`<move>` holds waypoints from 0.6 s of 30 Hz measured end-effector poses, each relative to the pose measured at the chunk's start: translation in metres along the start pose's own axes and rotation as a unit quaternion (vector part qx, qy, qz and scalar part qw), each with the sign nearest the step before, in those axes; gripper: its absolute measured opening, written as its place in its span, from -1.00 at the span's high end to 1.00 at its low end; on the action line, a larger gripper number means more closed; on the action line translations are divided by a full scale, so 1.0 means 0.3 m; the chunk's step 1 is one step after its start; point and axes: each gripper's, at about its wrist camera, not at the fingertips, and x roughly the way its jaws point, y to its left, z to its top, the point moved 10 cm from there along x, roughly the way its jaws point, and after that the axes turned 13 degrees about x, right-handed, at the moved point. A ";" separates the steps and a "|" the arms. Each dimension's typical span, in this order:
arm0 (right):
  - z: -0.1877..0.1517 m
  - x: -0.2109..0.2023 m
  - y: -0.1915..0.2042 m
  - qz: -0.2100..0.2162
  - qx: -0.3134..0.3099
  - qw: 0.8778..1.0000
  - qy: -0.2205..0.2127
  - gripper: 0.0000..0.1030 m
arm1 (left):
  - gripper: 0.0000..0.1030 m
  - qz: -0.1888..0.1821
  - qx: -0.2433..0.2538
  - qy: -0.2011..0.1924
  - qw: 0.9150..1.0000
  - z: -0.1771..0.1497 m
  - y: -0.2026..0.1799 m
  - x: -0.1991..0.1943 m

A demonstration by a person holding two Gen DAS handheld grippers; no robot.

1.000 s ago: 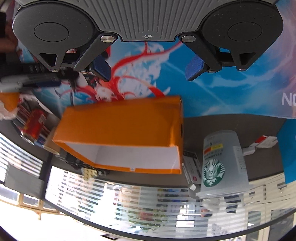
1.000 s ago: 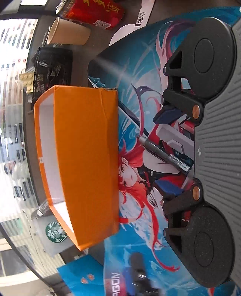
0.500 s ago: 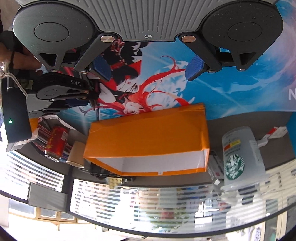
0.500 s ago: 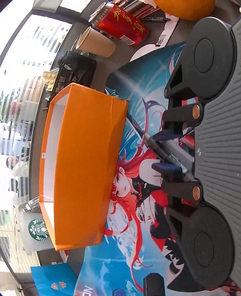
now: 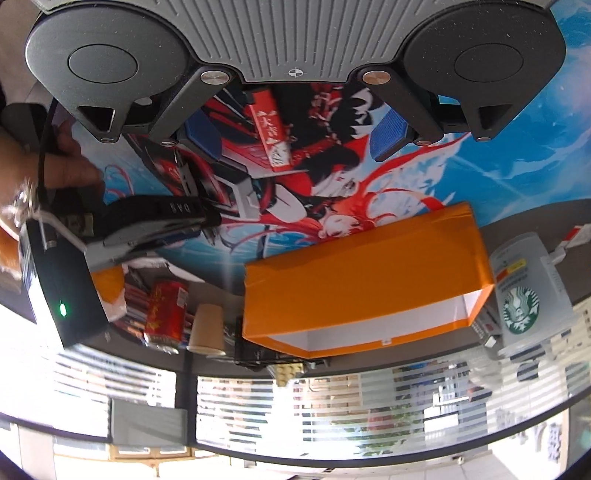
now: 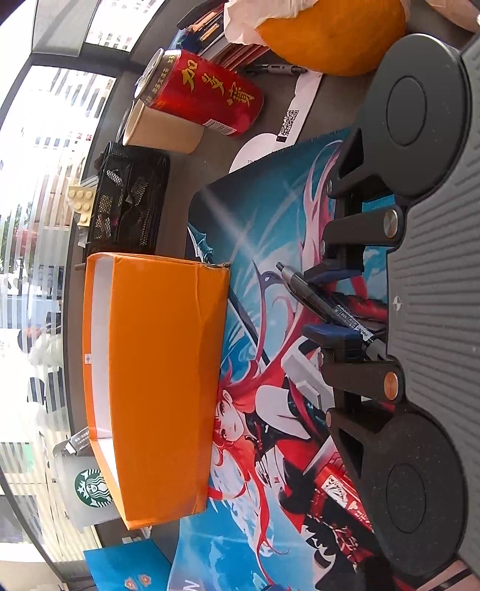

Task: Organize rigid objects
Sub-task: 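Move left gripper to the red stick while right gripper approaches the black pen, then close left gripper on the red stick while right gripper grasps the black pen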

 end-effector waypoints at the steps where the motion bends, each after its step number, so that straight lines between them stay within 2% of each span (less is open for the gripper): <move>1: 0.000 -0.001 -0.002 0.002 0.001 1.000 -0.001 0.56 | -0.73 0.003 0.006 -0.001 1.000 -0.002 -0.015 0.005; 4: 0.000 -0.001 -0.003 0.005 0.000 1.000 -0.002 0.56 | -0.73 0.022 0.024 -0.007 0.999 -0.008 -0.046 0.021; 6: -0.001 -0.002 -0.002 0.004 0.000 1.000 -0.004 0.56 | -0.72 0.034 0.029 0.002 0.999 -0.026 -0.051 0.044; 9: -0.001 -0.002 -0.001 0.004 0.001 1.000 -0.006 0.56 | -0.71 0.029 0.010 0.025 0.999 -0.066 -0.046 0.084; 14: -0.001 0.000 0.000 0.005 0.001 1.000 -0.007 0.54 | -0.65 0.017 -0.022 0.020 0.999 -0.069 -0.032 0.104; 15: 0.000 -0.001 -0.002 0.005 0.001 1.000 -0.008 0.53 | -0.55 0.014 -0.026 0.014 0.999 -0.065 -0.035 0.111; 17: 0.001 -0.001 -0.003 0.005 0.001 1.000 -0.009 0.52 | -0.10 0.016 -0.021 -0.005 1.000 -0.051 -0.041 0.118; 18: 0.001 -0.001 -0.003 0.005 0.001 1.000 -0.009 0.52 | 0.37 0.013 -0.016 -0.011 1.000 -0.041 -0.049 0.118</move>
